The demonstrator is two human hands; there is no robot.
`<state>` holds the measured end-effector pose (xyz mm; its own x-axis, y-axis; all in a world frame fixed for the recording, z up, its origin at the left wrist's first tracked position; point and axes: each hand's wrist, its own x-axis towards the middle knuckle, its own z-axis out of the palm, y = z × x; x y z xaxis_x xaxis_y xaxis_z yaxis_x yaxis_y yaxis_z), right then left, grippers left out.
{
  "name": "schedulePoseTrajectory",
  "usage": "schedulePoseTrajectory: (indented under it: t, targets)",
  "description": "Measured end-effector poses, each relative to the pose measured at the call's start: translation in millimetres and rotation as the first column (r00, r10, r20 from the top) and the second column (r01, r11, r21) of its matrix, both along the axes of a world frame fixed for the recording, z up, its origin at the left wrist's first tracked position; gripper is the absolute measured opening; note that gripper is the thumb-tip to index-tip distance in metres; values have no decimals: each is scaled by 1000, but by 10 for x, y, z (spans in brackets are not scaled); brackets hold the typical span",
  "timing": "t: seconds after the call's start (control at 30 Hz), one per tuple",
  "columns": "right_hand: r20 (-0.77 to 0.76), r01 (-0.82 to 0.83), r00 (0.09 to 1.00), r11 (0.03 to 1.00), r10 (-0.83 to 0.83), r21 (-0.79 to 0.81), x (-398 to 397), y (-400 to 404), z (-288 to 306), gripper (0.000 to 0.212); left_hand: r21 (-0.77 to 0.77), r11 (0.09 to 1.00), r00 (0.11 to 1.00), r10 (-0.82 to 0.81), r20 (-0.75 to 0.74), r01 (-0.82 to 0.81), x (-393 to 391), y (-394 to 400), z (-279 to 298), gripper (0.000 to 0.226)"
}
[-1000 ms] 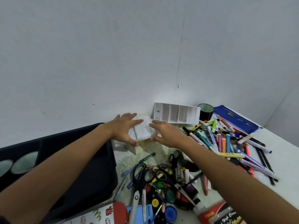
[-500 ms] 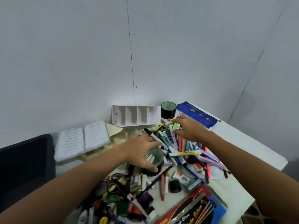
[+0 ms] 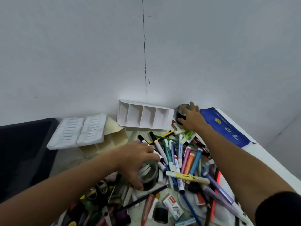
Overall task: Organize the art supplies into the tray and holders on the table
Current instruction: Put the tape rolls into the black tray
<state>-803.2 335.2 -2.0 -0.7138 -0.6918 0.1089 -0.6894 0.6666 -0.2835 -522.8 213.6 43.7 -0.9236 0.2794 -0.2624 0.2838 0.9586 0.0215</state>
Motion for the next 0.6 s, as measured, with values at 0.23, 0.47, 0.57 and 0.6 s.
schedulePoseTrajectory:
  t: [0.23,0.47,0.57,0.6]
  targets:
    - [-69,28,997,994,-35,-104,-55,-19,-96,38,92,991,995,90,45,-94,32,10,150,92]
    - [-205,-33,978,956,-29,-292,139,128,118,37,92,990,994,108,-7,-107,54,70,330,88]
    - [-246,-93,969,928,2,-361,233,182,278,39,136,983,990,132,-58,-123,103,62,438,86]
    - [-264,-119,964,917,15,-382,274,189,339,40,141,981,987,144,-75,-132,127,45,486,87]
